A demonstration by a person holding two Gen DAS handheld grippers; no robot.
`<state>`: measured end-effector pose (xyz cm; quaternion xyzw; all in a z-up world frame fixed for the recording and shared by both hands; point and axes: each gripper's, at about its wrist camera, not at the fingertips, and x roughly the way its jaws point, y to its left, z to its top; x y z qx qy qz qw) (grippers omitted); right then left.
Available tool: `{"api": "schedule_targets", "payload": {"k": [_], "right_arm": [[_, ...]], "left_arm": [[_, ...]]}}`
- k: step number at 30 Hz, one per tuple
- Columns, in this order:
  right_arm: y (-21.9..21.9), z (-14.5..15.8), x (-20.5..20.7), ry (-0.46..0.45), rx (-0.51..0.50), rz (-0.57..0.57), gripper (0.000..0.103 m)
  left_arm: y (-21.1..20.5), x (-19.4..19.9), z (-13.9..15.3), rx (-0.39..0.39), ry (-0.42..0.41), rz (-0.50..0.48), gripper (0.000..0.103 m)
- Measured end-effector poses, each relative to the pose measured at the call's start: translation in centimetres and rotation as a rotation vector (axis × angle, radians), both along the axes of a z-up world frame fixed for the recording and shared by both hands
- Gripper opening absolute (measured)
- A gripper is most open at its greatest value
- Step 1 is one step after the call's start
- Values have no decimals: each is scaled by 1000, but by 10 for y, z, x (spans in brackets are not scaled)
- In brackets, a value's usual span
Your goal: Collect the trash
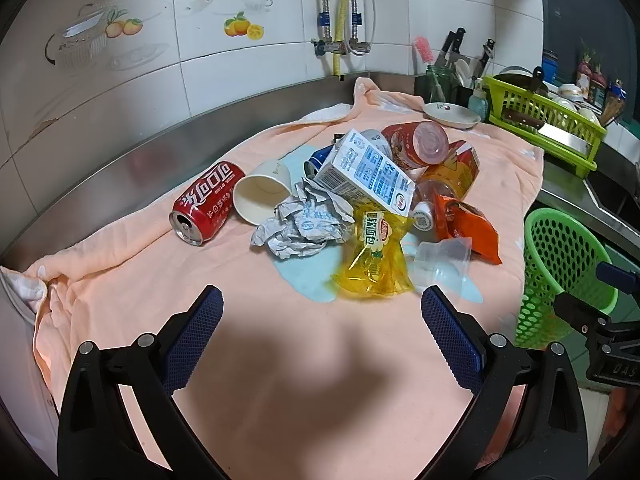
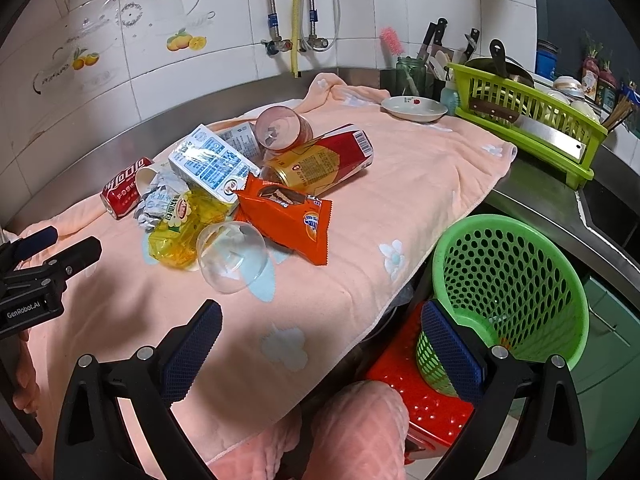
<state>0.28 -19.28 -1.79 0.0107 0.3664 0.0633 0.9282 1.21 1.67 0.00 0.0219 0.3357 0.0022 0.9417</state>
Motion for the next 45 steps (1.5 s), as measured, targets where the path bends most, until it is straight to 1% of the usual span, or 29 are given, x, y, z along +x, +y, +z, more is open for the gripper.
{"api": "schedule_targets", "payload": {"k": [7, 14, 25, 33, 38, 45], "right_arm": [[3, 1, 4, -6, 8, 13, 97], [5, -4, 16, 8, 30, 44, 97], [2, -3, 56, 31, 85, 94, 96], [-5, -1, 98, 91, 183, 130, 95], [-1, -7, 120, 148, 246, 138, 95], [14, -15, 146, 188, 233, 140, 95]], "left_arm": [[6, 3, -1, -15, 3, 5, 98], [17, 8, -3, -32, 17, 19, 98], [25, 16, -12, -33, 43, 20, 98], [25, 25, -16, -34, 59, 21, 98], [25, 33, -20, -35, 72, 21, 98], [26, 40, -24, -44, 81, 12, 98]]}}
